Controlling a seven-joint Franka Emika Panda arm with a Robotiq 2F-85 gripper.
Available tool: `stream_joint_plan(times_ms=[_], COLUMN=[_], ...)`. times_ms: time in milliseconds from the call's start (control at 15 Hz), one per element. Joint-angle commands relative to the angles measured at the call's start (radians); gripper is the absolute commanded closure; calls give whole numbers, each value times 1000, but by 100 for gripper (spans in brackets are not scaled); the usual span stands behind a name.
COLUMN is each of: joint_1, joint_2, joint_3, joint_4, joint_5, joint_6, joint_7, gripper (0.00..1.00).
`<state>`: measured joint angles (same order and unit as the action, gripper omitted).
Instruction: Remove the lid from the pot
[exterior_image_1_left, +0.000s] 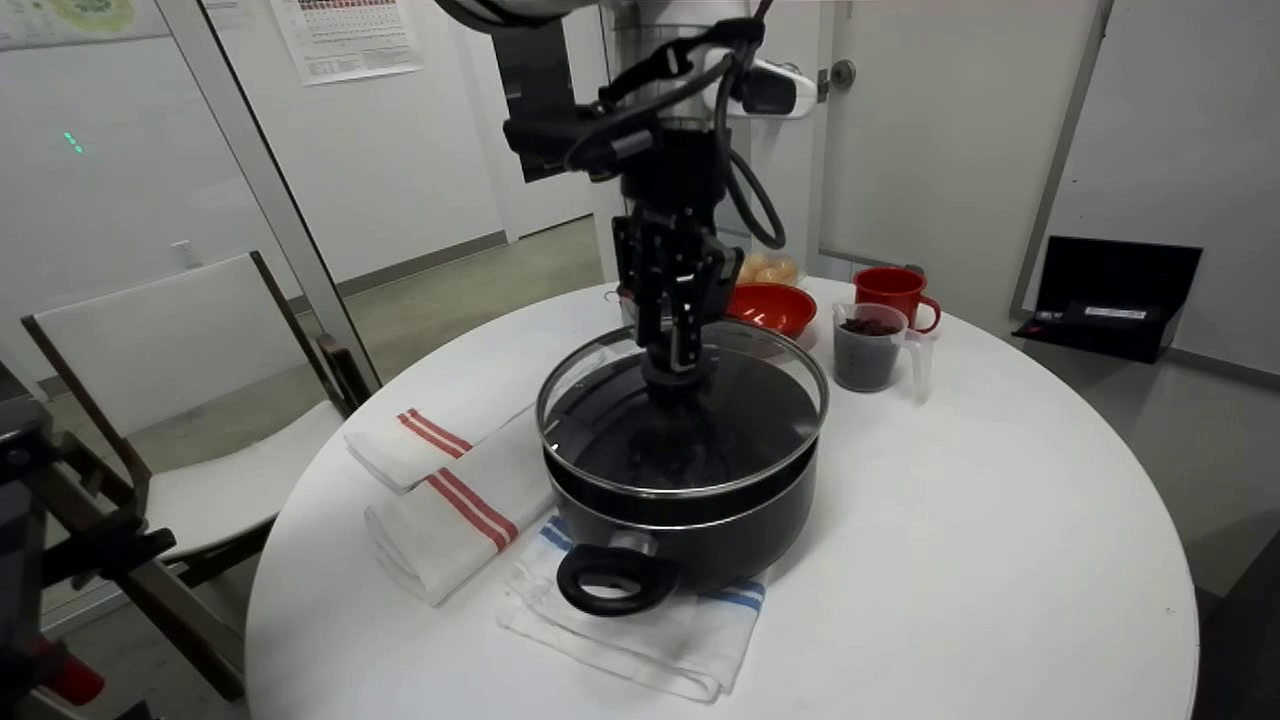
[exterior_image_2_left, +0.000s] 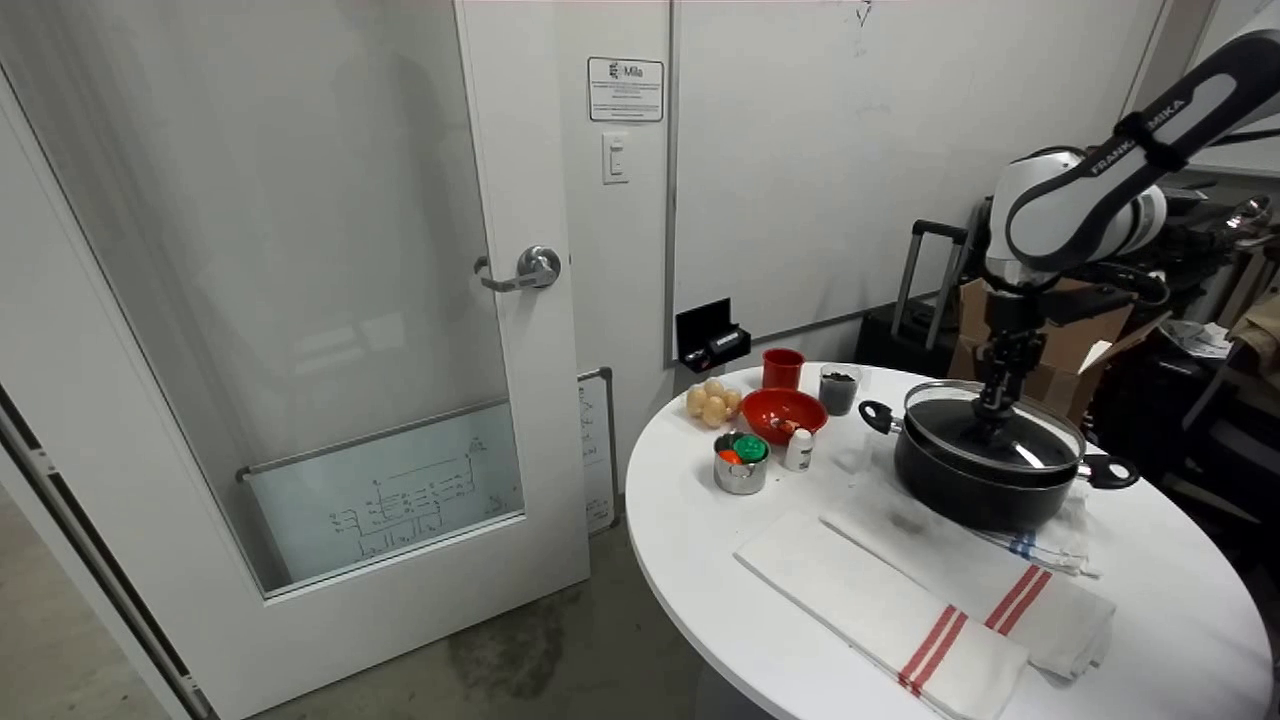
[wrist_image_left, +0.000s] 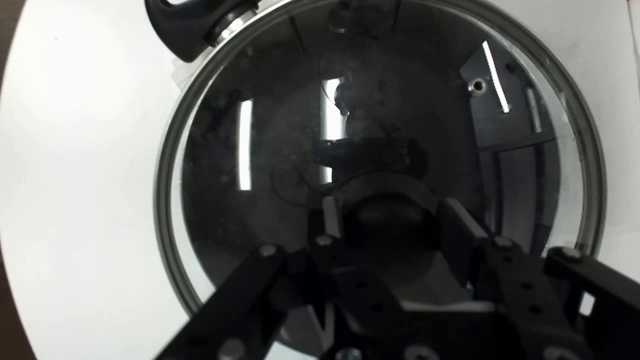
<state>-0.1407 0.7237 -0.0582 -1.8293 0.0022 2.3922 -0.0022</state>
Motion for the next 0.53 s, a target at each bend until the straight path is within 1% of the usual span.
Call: stream_joint_plan(times_ms=[0,267,467], joint_1=[15,49,103], joint_2=[-149,-235,-255], joint_3=[-2,5,20], joint_4=[-115,-171,-172], joint_5=[3,-15,-42], joint_6=[-8,-15,-31], joint_7=[-10,-8,8], gripper=[76,76,76])
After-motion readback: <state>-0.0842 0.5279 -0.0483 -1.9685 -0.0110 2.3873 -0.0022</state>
